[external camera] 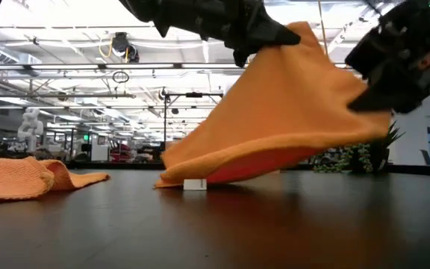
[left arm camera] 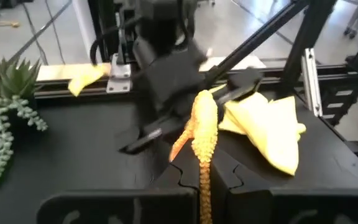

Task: Fold microfiber towels
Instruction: Fold the orange microfiber towel

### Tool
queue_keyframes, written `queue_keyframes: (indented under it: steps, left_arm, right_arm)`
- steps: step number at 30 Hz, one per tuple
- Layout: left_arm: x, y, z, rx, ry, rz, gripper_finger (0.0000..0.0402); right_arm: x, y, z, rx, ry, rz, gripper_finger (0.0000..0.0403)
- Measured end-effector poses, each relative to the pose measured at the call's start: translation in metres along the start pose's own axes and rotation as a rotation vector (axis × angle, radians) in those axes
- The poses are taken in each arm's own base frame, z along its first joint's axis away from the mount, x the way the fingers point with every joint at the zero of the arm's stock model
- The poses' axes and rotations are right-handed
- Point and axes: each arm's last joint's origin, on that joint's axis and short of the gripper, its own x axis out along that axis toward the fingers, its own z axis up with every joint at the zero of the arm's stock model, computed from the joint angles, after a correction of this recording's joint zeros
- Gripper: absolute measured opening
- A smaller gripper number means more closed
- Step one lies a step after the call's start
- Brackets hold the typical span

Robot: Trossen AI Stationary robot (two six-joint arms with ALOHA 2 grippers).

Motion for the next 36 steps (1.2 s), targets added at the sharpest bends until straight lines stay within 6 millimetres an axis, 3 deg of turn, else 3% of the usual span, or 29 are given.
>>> queue_keyframes:
  steps: [10,23,36]
  left_arm:
    - [-0.018,-0.020,0.019,0.036,-0.007,0.049,0.0001]
    - [-0.025,-0.027,0.027,0.067,-0.018,0.083,0.0001]
    - [-0.027,-0.026,0.026,0.069,0.007,0.115,0.0001]
  right_arm:
    - [-0.007,0.022,0.014,-0.049,-0.146,0.141,0.0015]
    - [-0.002,0.019,0.007,-0.019,-0.096,0.091,0.0131]
    - [-0.002,0.018,0.006,-0.023,-0.096,0.070,0.0099]
